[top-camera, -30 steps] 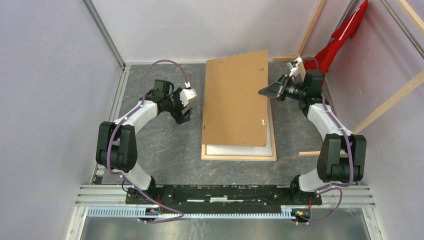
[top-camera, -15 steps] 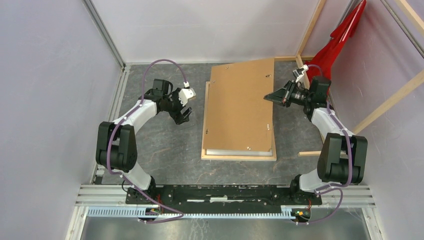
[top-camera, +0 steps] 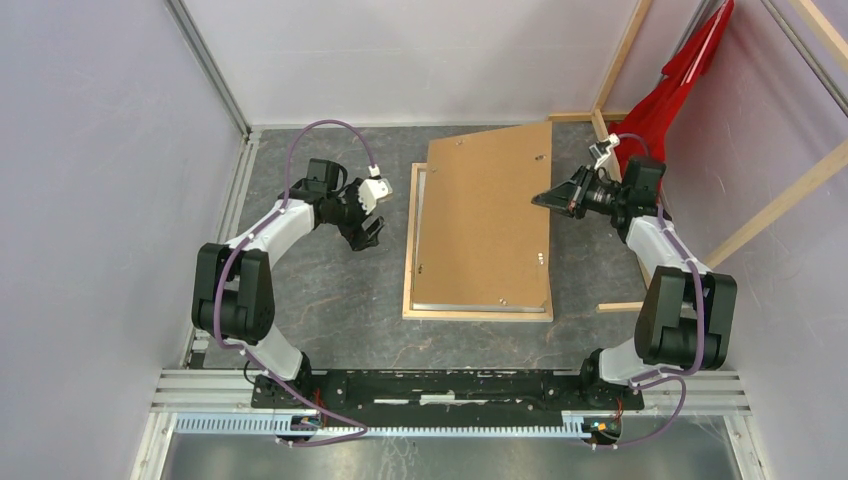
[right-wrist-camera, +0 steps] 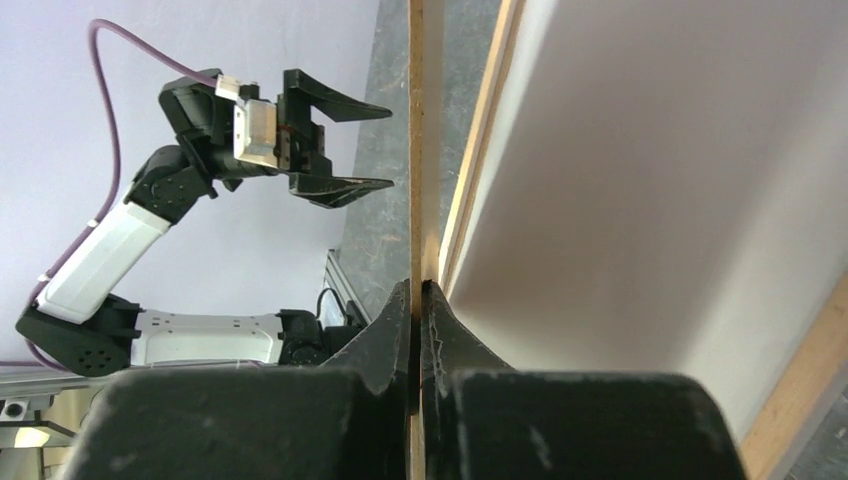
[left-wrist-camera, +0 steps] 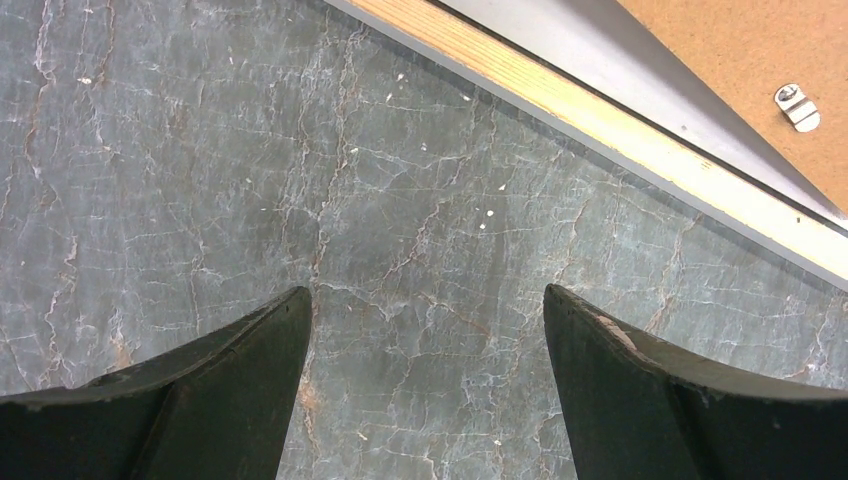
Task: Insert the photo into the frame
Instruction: Place the photo frame item in the photo frame.
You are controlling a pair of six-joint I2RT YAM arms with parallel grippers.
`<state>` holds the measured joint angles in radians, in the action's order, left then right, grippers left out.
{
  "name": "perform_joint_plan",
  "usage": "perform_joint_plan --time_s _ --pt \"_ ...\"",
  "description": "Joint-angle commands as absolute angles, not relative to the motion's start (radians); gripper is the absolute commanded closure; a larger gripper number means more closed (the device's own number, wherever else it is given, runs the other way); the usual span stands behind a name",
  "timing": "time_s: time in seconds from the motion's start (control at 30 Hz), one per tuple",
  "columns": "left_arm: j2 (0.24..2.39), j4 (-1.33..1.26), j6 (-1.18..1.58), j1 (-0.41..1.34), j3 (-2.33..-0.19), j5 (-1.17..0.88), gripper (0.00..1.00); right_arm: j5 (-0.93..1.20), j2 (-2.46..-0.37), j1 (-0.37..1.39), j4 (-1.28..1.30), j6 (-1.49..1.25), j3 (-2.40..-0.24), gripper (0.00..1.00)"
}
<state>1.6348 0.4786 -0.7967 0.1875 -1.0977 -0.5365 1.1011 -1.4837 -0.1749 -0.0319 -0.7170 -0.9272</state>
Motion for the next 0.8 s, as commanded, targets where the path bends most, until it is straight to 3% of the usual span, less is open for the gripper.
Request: perform_joint_plan --time_s 0.0,0.77 --pt "1.616 0.486 -0.776 0.193 -1.126 -0.567 0.09 1.126 -1.487 -0.184 0.046 -0.637 -0.961 1.00" --pt "1.640 0.405 -0.750 0.209 -1.083 -0.542 0.09 1.076 -1.621 -0.143 0.060 -0.618 -0.964 1.00"
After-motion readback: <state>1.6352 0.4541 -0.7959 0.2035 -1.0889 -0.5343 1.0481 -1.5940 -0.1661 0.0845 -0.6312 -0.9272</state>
